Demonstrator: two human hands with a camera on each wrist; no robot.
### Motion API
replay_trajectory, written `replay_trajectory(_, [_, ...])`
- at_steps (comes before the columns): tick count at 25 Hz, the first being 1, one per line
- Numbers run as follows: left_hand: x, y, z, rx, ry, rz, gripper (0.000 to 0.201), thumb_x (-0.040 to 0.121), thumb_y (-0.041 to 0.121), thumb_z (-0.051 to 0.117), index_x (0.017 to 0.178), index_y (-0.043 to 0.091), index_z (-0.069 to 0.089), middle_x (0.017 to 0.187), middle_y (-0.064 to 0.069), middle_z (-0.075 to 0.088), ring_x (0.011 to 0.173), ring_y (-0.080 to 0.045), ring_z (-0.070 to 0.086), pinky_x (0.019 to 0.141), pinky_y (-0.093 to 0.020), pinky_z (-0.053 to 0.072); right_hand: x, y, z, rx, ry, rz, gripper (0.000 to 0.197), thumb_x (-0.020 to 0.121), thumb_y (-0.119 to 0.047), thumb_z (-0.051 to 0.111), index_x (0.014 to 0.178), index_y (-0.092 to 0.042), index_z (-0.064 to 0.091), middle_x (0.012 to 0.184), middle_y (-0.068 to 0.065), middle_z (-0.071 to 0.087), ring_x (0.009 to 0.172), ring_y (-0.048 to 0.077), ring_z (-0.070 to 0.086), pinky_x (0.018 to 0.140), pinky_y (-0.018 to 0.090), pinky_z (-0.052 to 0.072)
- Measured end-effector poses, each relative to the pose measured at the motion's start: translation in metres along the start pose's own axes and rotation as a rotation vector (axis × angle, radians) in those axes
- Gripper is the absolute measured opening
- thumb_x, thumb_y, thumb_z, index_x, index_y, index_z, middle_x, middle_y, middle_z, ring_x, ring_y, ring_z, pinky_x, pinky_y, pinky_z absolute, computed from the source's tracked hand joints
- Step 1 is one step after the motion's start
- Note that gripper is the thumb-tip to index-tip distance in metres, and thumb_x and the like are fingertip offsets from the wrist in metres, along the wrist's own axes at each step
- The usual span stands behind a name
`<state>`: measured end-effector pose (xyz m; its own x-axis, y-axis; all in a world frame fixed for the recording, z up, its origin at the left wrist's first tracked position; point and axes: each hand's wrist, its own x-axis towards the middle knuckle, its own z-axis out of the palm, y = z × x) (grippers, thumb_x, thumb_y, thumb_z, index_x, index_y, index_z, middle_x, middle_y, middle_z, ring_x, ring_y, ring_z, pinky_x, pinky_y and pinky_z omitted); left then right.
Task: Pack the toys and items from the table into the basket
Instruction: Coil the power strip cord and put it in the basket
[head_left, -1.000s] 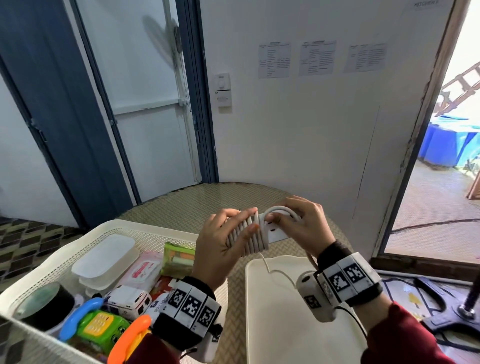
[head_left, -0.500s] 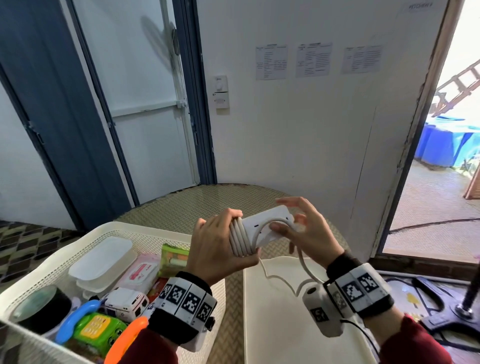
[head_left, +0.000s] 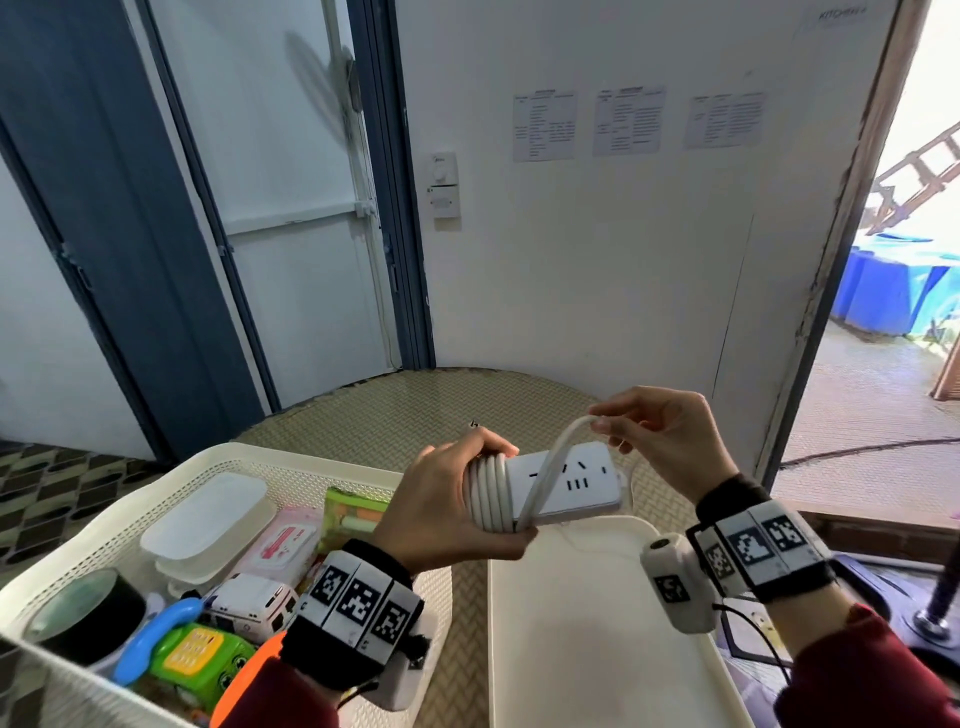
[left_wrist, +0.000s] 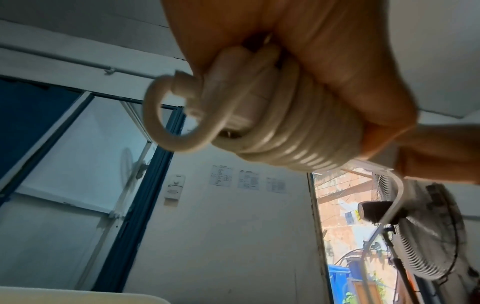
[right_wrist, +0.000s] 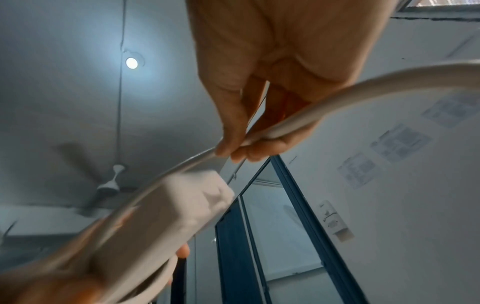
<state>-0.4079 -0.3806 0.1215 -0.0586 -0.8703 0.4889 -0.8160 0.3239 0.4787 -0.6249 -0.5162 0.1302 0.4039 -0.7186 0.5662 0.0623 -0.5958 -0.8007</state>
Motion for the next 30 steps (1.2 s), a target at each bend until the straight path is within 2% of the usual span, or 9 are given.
replay_trajectory(5, [0.009, 0.01, 0.004, -0.259, 0.055, 0.031, 0.081, 0.062, 0.047, 0.082, 0.134, 0.046, 0.045, 0.109, 0.011, 0.059, 0.093, -0.014, 0.063, 0.074, -0.037, 0.058, -0.013, 0.029, 0.038, 0.089, -0.042, 0.005, 0.022, 0.073, 0.004, 0.059, 0.071, -0.019, 0.06, 0.064, -0.02, 0.065, 0.058, -0.007, 0.054, 0.057, 0.012, 0.045])
replay_trajectory(8, [0.01, 0.008, 0.004, -0.202, 0.147, 0.019, 0.068, 0.063, 0.054, 0.076, 0.125, 0.04, 0.051, 0.108, 0.015, 0.058, 0.093, -0.009, 0.059, 0.072, -0.034, 0.057, -0.032, 0.046, 0.055, 0.093, -0.116, 0.079, 0.032, 0.084, -0.004, 0.065, 0.078, -0.035, 0.072, 0.063, -0.008, 0.066, 0.056, 0.003, 0.055, 0.057, 0.019, 0.047])
replay_trajectory(10, [0.009, 0.004, 0.001, -0.167, 0.204, -0.024, 0.065, 0.062, 0.059, 0.073, 0.118, 0.037, 0.05, 0.107, 0.018, 0.058, 0.092, -0.004, 0.059, 0.069, -0.028, 0.057, -0.041, 0.049, 0.054, 0.136, -0.123, 0.128, 0.012, 0.083, -0.023, 0.063, 0.08, -0.027, 0.074, 0.061, -0.003, 0.061, 0.057, 0.007, 0.053, 0.06, 0.019, 0.046])
replay_trajectory(12, [0.008, -0.002, -0.003, -0.172, 0.266, -0.055, 0.065, 0.061, 0.061, 0.071, 0.117, 0.034, 0.049, 0.112, 0.018, 0.058, 0.094, -0.003, 0.06, 0.07, -0.028, 0.058, -0.047, 0.055, 0.048, 0.178, -0.124, 0.169, 0.023, 0.083, -0.038, 0.066, 0.084, -0.017, 0.075, 0.07, 0.002, 0.066, 0.067, 0.011, 0.057, 0.069, 0.019, 0.048])
replay_trajectory(14, [0.006, -0.006, -0.007, -0.202, 0.312, -0.086, 0.068, 0.061, 0.062, 0.071, 0.119, 0.033, 0.049, 0.119, 0.017, 0.056, 0.097, -0.002, 0.06, 0.071, -0.028, 0.059, -0.05, 0.06, 0.043, 0.227, -0.099, 0.203, 0.037, 0.074, -0.048, 0.072, 0.084, -0.012, 0.074, 0.074, 0.003, 0.067, 0.072, 0.014, 0.06, 0.071, 0.021, 0.049])
replay_trajectory(19, [0.008, -0.016, -0.01, -0.179, 0.397, -0.164, 0.076, 0.057, 0.069, 0.073, 0.117, 0.033, 0.046, 0.105, 0.023, 0.055, 0.09, -0.001, 0.061, 0.065, -0.028, 0.06, -0.057, 0.051, 0.043, 0.468, -0.117, 0.32, 0.044, 0.051, -0.045, 0.088, 0.078, -0.013, 0.076, 0.063, -0.005, 0.061, 0.059, 0.006, 0.055, 0.057, 0.014, 0.045])
replay_trajectory(22, [0.011, -0.025, -0.011, -0.132, 0.356, -0.204, 0.085, 0.049, 0.072, 0.073, 0.118, 0.031, 0.045, 0.104, 0.023, 0.053, 0.092, -0.001, 0.058, 0.07, -0.033, 0.06, -0.05, 0.026, 0.041, 0.446, -0.222, 0.193, 0.012, 0.069, -0.011, 0.075, 0.081, -0.011, 0.075, 0.072, -0.007, 0.065, 0.071, 0.005, 0.06, 0.064, 0.014, 0.046])
replay_trajectory(26, [0.012, -0.032, -0.006, 0.105, 0.249, -0.146, 0.096, 0.043, 0.088, 0.06, 0.12, 0.034, 0.045, 0.104, 0.024, 0.05, 0.094, -0.006, 0.054, 0.087, -0.042, 0.047, -0.023, 0.002, 0.038, 0.033, -0.244, -0.115, 0.011, 0.078, -0.015, 0.068, 0.086, -0.021, 0.074, 0.078, -0.014, 0.055, 0.075, 0.006, 0.05, 0.071, 0.015, 0.04])
replay_trajectory(30, [0.015, -0.018, 0.014, 0.219, 0.23, -0.124, 0.089, 0.049, 0.086, 0.058, 0.117, 0.029, 0.05, 0.105, 0.021, 0.055, 0.091, -0.004, 0.051, 0.082, -0.032, 0.032, -0.002, -0.016, 0.057, -0.2, -0.179, -0.278, 0.013, 0.083, -0.01, 0.065, 0.087, -0.018, 0.073, 0.081, -0.004, 0.053, 0.078, 0.009, 0.053, 0.075, 0.018, 0.043])
